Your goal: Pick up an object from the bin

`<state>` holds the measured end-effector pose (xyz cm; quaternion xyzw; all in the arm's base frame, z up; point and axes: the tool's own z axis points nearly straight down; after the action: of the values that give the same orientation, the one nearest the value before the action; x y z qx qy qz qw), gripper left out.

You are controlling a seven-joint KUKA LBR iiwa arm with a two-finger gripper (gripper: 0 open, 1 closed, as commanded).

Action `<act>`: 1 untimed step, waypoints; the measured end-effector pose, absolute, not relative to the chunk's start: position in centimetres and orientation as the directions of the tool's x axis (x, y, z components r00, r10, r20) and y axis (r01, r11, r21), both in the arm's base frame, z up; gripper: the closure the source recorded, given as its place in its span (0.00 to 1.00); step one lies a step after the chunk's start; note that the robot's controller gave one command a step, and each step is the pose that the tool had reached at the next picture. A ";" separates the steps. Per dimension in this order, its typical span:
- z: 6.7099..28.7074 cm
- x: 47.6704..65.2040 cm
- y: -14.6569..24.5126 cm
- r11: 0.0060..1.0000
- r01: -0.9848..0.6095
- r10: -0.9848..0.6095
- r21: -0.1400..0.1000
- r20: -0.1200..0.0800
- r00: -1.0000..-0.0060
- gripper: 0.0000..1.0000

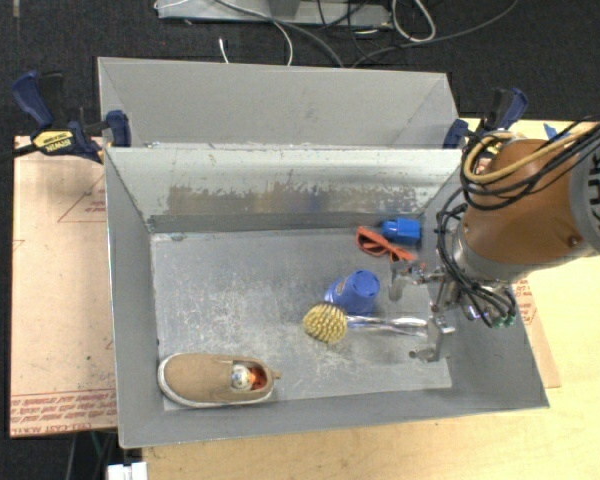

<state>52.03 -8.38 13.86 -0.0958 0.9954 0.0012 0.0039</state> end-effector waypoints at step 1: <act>13.6 51.7 -12.4 0.999 -0.051 -0.051 0.000 0.001 -0.999 0.00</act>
Offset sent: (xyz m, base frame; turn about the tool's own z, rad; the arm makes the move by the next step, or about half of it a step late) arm 0.0024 -0.0257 -0.0686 0.0881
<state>51.72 -12.37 13.58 -0.0255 0.9997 0.0002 -0.0003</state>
